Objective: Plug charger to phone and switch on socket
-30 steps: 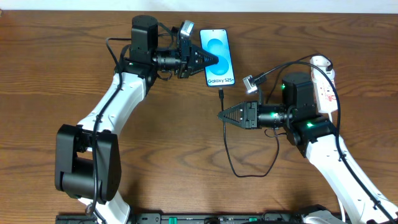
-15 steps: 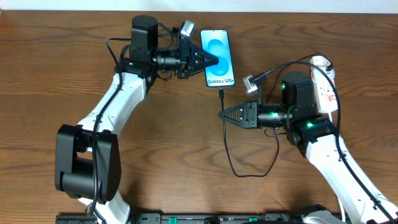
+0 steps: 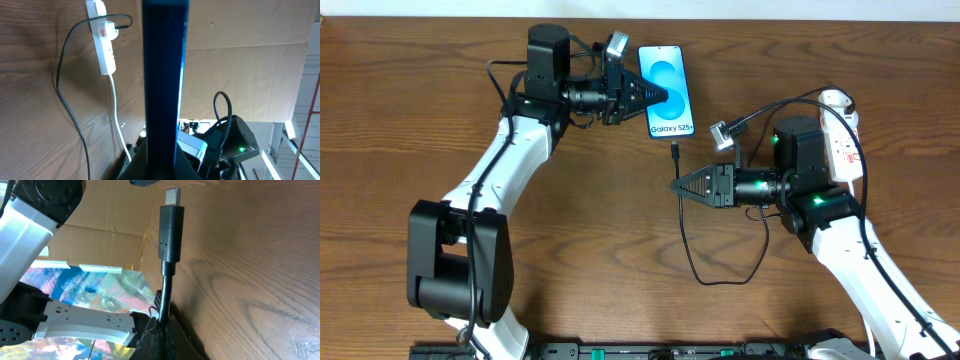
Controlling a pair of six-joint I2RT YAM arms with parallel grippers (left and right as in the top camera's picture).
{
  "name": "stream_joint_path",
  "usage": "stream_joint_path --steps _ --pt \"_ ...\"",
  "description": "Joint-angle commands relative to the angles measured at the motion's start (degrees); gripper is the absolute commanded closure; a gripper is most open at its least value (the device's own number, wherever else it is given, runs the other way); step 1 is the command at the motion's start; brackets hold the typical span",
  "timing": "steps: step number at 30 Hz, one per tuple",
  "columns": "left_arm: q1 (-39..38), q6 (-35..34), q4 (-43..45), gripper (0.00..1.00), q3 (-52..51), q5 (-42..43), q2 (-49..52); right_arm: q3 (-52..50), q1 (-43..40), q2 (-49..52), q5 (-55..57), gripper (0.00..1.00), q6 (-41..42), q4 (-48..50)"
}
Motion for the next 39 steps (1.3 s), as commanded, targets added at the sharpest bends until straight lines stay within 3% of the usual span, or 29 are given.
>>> stream_joint_path --steps 1,39 --pt "0.2 1.4 0.5 0.93 0.7 0.9 -1.2 0.0 0.3 -0.2 -1.8 0.99 -1.4 0.1" --pt "-0.4 1.8 0.5 0.93 0.7 2.7 -1.2 0.0 0.3 -0.2 -0.2 0.99 -1.3 1.7"
